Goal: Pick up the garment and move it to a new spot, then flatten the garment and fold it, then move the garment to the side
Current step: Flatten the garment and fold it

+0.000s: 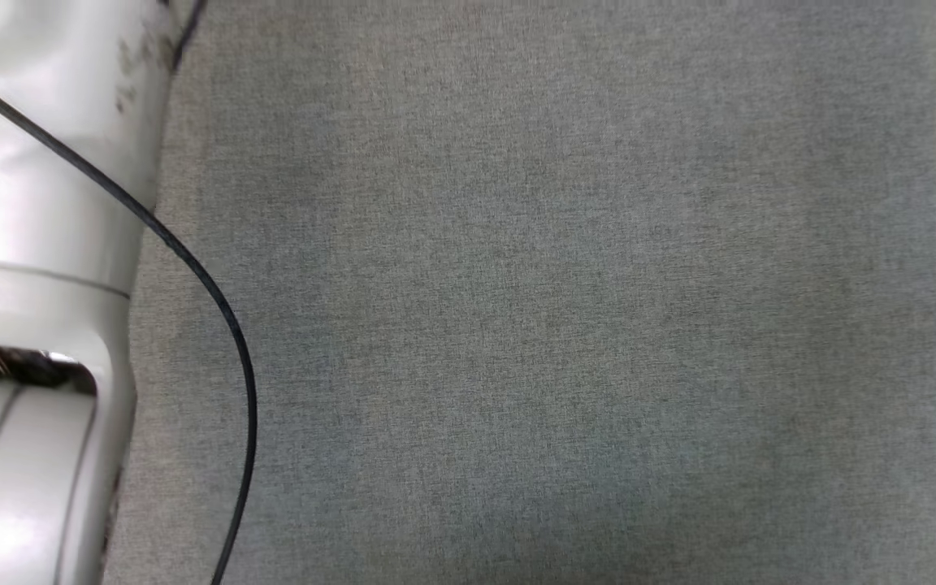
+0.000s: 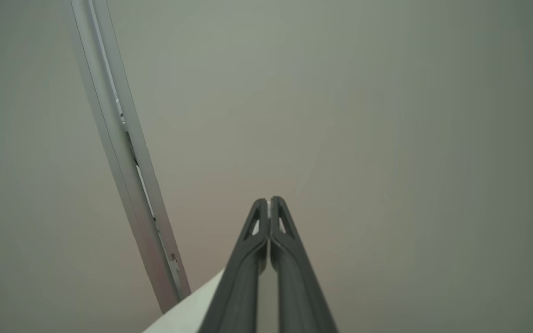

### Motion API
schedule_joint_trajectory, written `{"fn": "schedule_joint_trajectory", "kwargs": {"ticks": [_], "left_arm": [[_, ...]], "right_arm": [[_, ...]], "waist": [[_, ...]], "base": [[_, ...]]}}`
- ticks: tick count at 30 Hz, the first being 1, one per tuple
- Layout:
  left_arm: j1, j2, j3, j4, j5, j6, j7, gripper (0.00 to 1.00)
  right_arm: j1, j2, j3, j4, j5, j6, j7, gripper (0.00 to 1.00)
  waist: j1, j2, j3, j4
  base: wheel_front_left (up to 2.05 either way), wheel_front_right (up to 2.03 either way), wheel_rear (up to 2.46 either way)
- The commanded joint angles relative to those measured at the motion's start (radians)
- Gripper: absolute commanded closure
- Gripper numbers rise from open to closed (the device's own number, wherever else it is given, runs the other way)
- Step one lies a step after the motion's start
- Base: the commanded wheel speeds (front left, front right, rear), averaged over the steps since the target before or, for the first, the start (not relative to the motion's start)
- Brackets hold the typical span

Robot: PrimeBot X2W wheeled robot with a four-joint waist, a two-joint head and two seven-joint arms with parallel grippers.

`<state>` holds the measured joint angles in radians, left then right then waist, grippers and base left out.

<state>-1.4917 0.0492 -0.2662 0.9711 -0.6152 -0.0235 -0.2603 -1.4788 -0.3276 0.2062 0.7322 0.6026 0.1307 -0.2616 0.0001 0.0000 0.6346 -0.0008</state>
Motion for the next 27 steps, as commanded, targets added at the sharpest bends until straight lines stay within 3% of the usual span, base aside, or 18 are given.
{"fn": "schedule_joint_trajectory", "kwargs": {"ticks": [1,7,16,27], "left_arm": [[0.03,0.003,-0.007,0.011,0.011,-0.009,-0.004,1.0],[0.149,0.003,-0.046,0.055,0.042,-0.044,-0.005,1.0],[0.339,0.008,-0.14,0.134,0.091,-0.089,-0.003,1.0],[0.588,0.056,-0.305,0.181,0.176,-0.105,-0.004,1.0]], "right_arm": [[0.04,-0.009,0.003,0.005,0.007,0.0,-0.005,1.0],[0.2,-0.012,0.021,0.024,0.066,0.0,-0.004,1.0],[0.431,-0.024,0.135,0.117,0.199,0.0,-0.004,1.0],[0.667,-0.004,0.202,0.243,0.354,0.0,0.007,1.0]], "waist": [[-0.0001,0.0,-0.02,0.0],[-0.0001,0.0,-0.096,-0.003],[-0.0001,0.0,-0.238,-0.018],[-0.0001,0.0,-0.399,-0.03]], "base": [[0.0,0.0,0.0],[0.0,0.0,0.0],[0.0,0.0,0.0],[0.0,0.0,0.0]]}}
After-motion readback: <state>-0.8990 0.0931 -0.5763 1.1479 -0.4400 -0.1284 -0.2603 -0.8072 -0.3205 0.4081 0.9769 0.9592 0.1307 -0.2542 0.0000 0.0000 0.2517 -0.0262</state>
